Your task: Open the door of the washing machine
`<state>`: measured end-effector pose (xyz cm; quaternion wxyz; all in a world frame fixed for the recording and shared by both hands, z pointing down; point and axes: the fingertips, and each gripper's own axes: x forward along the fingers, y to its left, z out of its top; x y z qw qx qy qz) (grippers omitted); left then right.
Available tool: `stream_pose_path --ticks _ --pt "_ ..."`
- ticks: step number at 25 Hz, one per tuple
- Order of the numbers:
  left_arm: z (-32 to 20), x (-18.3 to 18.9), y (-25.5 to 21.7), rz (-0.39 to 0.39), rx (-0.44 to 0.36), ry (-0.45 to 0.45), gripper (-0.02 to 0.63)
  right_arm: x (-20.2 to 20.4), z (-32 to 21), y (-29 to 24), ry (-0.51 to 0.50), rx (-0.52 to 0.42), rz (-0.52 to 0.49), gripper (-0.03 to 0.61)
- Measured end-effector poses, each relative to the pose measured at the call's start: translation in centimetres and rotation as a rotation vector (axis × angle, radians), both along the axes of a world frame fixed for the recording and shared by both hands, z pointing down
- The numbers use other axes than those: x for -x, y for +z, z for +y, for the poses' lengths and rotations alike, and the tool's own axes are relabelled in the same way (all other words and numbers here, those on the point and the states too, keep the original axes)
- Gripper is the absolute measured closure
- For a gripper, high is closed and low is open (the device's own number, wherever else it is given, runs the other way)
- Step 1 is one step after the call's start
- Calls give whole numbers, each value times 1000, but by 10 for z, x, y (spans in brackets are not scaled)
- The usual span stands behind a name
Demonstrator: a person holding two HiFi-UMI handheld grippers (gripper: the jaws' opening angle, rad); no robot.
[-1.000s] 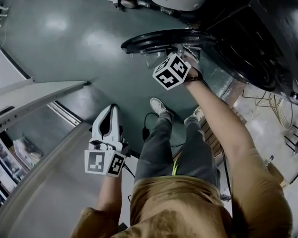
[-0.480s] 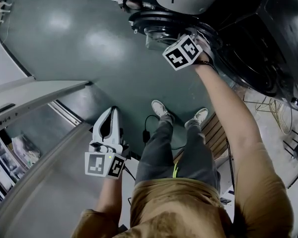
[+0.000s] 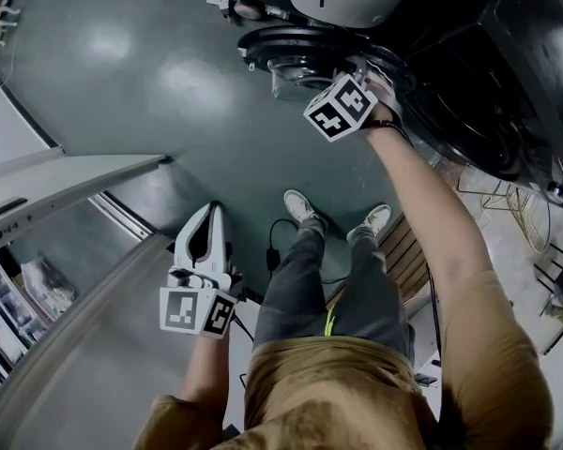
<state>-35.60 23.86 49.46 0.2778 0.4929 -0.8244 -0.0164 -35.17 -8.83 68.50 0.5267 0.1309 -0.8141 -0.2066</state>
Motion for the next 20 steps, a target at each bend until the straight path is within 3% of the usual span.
stream_pose_path --ticks 3,5,9,13,20 --pt "0 -3 -3 -4 -5 7 554 -3 7 -6 -10 2 -8 513" --pt "-3 -3 -4 -4 -12 15 554 -3 12 -13 -31 16 -25 574" --pt "-15 -9 -9 -1 -33 40 554 -21 28 -27 -85 49 -40 574" --pt "-39 -19 -21 6 -77 80 554 -57 38 -45 -96 76 -57 574" --pt "-93 -60 -46 -1 -142 209 554 -153 51 -83 -17 133 -99 574"
